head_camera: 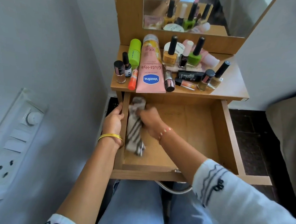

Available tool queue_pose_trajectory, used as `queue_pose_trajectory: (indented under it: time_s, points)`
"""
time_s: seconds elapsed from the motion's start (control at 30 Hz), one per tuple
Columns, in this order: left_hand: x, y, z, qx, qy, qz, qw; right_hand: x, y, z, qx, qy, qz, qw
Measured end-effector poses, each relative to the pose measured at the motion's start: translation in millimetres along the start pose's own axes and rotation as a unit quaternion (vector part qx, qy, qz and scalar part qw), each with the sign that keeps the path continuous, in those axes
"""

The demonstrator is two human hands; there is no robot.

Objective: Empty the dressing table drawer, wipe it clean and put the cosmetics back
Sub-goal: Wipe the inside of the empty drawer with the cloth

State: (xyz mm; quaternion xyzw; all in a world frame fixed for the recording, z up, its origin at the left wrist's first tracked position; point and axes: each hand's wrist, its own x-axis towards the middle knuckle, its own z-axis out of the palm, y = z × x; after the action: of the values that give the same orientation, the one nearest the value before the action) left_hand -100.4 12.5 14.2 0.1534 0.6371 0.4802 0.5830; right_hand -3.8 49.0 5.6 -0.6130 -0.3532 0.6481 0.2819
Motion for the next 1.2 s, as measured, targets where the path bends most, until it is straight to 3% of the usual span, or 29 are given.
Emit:
queue_pose_trajectory:
  time_s: [0.07,0.13,0.27,0.37,0.47,0.53,0.63,0.7,0.83,0.9,1.03,1.2]
  points:
    - [-1,-1,-1,0.013,0.001,0.006,1.000,12,-9,7,0.032,0.067,-0.026,0.997]
    - [-2,-1,0,0.021,0.000,0.013,1.000,13,-9,11,-0.003,0.077,-0.058,0.995]
    - [-2,-1,4,0.016,0.014,0.023,0.999,-12,11,-1,-0.116,-0.035,-0.106,0.987]
    - [-2,-1,7,0.007,0.022,0.033,0.999,-30,23,-13,-0.217,-0.134,-0.106,0.961]
    - [-5,1,6,0.032,0.033,0.045,0.998,-43,23,-21,-0.320,-0.233,-0.088,0.914]
    - [-9,1,6,0.040,0.036,0.051,0.997,-48,19,-21,-0.432,-0.283,-0.094,0.851]
    - [-16,3,6,0.060,0.028,0.059,0.996,-49,11,-19,-0.523,-0.306,-0.081,0.791]
    - [-20,3,4,0.064,0.032,0.061,0.996,-48,3,-25,-0.522,-0.284,-0.066,0.802]
    - [-28,1,1,0.075,0.037,0.044,0.996,-35,-3,-35,-0.351,-0.072,-0.083,0.930]
    - [-33,-2,0,0.085,0.039,0.035,0.995,-32,2,-25,-0.308,-0.047,-0.092,0.946]
    - [-40,-4,1,0.119,0.048,0.051,0.990,-46,18,-15,-0.353,-0.157,-0.109,0.916]
    - [-39,-9,2,0.153,0.059,0.073,0.984,-61,30,-31,-0.505,-0.251,-0.116,0.818]
